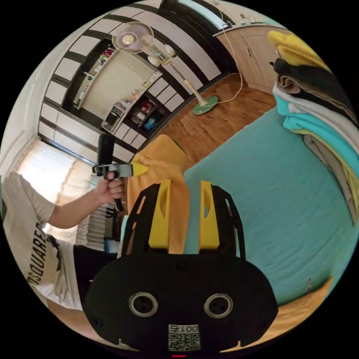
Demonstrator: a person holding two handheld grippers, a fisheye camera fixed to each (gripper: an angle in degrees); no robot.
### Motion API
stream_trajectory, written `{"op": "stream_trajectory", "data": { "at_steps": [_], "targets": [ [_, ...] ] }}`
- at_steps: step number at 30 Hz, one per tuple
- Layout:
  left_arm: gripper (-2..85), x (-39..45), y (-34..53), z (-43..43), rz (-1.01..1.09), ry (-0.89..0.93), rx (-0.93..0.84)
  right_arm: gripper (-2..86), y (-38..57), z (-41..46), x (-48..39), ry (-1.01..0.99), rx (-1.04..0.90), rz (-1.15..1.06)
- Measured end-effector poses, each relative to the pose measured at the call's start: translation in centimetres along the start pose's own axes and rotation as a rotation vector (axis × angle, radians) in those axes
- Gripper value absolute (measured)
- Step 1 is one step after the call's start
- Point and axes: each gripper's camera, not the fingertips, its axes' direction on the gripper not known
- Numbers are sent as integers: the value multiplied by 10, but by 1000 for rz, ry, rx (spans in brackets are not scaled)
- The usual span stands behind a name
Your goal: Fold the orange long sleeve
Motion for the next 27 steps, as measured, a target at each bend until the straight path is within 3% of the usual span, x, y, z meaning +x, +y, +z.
{"op": "stream_trajectory", "data": {
  "at_steps": [2, 5, 9, 15, 17, 21, 24, 27],
  "targets": [
    [-11, -4, 2, -14, 30, 74, 13, 98, -20, -5, 5, -239, -44, -43],
    [-12, -7, 7, -29, 79, 139, 16, 76, -41, -1, 1, -446, -150, -65],
    [-14, -13, 12, -48, 84, 177, 37, 39, -55, -13, -25, -559, -143, -121],
    [-12, -12, 14, -81, 30, 45, 94, 22, -71, -71, -114, -153, -33, -280],
    [-4, -7, 5, -86, 31, 12, 110, 21, -82, -79, -154, 46, -86, -370],
    [45, -8, -12, -74, 3, -44, 72, 22, -96, -71, -204, 252, -206, -497],
    [57, -21, -23, -55, -55, 16, 52, 24, -100, -65, -222, 375, -253, -532],
    [22, -19, -37, -42, -46, 135, 83, 22, -103, -56, -203, 589, -332, -376]
  ]
}}
